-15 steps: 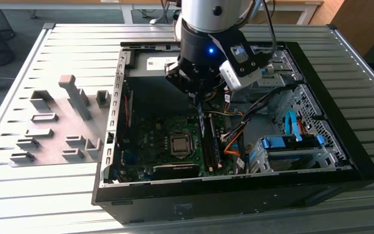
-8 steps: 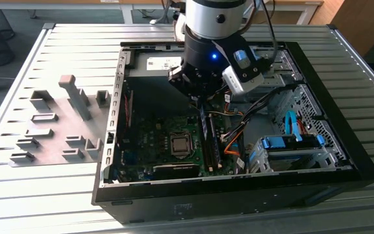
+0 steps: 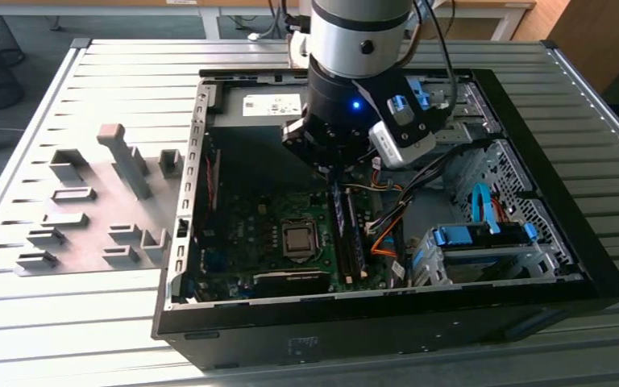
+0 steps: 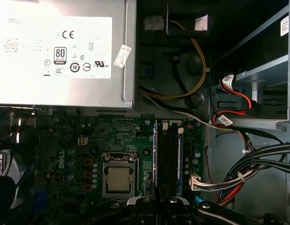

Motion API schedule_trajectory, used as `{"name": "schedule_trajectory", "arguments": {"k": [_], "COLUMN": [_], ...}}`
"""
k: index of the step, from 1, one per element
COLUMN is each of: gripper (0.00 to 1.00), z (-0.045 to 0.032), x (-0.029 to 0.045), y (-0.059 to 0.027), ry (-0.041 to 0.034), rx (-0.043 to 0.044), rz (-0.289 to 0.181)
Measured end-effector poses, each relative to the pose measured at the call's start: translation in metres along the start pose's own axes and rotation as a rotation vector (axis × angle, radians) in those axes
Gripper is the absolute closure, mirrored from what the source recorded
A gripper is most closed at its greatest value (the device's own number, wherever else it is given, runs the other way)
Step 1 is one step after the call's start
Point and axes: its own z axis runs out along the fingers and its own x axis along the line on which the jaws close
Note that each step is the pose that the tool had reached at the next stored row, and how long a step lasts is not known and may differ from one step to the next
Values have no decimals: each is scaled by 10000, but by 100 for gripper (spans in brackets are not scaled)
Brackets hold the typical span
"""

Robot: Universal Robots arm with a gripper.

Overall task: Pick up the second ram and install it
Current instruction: 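Insert the second ram into the second slot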

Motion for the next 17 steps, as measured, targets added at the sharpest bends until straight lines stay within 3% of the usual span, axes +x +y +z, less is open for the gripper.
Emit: {"name": "schedule_trajectory", "arguments": {"k": [8, 11, 17], "gripper": [86, 86, 86], "z": [3, 3, 41], "x": [-3, -13, -15], "y": [0, 0, -1], "ry": [6, 99, 107], "rx": [-1, -2, -2], "rz": [-1, 1, 2]}}
